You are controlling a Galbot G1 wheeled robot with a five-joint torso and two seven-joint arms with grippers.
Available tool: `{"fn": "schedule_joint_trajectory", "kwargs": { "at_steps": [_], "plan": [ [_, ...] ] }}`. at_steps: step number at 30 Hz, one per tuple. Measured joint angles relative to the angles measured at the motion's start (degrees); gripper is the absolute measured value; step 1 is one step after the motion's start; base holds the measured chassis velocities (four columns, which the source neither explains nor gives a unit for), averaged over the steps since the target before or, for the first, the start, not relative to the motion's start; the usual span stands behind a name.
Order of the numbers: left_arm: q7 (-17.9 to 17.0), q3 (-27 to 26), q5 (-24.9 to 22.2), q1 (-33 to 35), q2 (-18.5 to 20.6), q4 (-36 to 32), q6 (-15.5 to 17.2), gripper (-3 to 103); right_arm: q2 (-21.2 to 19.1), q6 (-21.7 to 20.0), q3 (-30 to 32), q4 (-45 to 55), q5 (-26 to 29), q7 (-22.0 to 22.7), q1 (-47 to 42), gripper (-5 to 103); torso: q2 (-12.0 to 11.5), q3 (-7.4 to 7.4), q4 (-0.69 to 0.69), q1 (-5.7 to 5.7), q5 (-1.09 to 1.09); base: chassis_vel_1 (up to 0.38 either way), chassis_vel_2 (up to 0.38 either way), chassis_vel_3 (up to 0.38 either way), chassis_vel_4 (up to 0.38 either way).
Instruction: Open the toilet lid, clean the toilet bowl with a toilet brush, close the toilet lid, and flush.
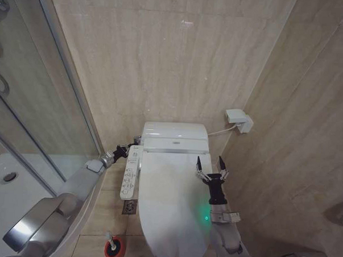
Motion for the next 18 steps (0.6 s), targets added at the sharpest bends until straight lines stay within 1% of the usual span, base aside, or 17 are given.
{"fn": "schedule_joint_trajectory", "kwargs": {
  "at_steps": [18],
  "plan": [
    [0.13, -0.28, 0.02, 0.21, 0.42, -0.64, 0.04, 0, 0.23, -0.12, 0.01, 0.00, 0.01, 0.03, 0.06, 100, 0.00, 0.01, -0.02, 0.00, -0.02, 0.000, 0.000, 0.000, 0.000]
  ]
}}
